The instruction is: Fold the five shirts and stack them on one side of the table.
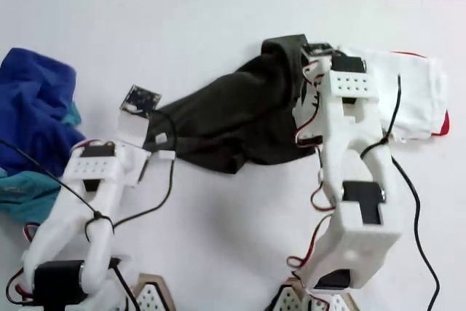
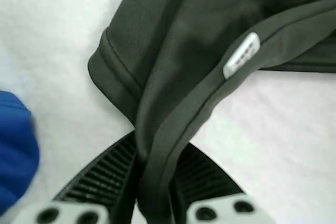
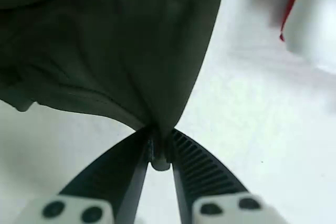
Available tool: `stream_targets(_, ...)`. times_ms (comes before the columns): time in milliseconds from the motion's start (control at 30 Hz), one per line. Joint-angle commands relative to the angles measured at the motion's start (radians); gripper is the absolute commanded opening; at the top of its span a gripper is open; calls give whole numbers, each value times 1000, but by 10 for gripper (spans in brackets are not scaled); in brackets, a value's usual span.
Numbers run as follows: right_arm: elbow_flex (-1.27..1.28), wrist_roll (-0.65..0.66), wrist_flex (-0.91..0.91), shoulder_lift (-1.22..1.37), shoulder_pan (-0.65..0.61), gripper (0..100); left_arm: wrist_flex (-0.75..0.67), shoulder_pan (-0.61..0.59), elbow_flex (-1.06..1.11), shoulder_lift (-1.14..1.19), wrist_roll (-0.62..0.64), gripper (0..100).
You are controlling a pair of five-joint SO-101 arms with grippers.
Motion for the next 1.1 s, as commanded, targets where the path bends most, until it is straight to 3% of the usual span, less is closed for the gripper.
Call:
stream_targets(0, -12, 23, 7, -202, -19, 20, 112, -3, -99, -38, -110, 24)
stream_targets(233, -11, 112, -134, -493, -21, 20, 638, -2, -636, -38, -144, 24)
stream_targets(433, -11, 112, -176, -667, -51, 20, 895, -3, -1006, -38, -144, 24)
stream_targets(800, -11, 110, -265, -944, -42, 19, 1040, -3, -1256, -49, -143, 24)
stream_targets(1067, -11, 110, -263, -1116, -41, 19, 1037, -3, -1280, -308, -144, 24)
